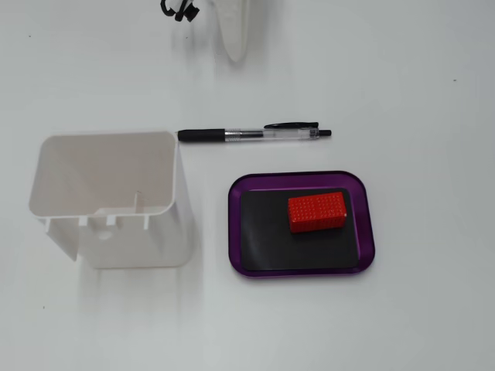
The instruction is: Pick up the pen and put it in the pen holder.
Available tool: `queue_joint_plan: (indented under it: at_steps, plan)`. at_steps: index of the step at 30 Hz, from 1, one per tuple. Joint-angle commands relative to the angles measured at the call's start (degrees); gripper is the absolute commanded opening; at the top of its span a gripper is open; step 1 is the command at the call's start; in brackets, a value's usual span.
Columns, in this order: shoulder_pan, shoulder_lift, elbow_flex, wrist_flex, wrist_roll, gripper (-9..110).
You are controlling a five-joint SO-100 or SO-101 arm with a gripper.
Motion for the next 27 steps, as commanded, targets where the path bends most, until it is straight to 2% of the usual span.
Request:
queue_joint_plan:
  at_steps: [1,15,23,27]
  plan:
    - [-0.4,6.2,0.4,-4.9,1.2,0]
    - [-0.4,6.1,-0.2,-5.1,0.8,0]
    - [-0.4,5.6,-17.9,-5.3,-0.1,0]
    - [-0.4,2.7,-19.5,-5.5,-10.9,4]
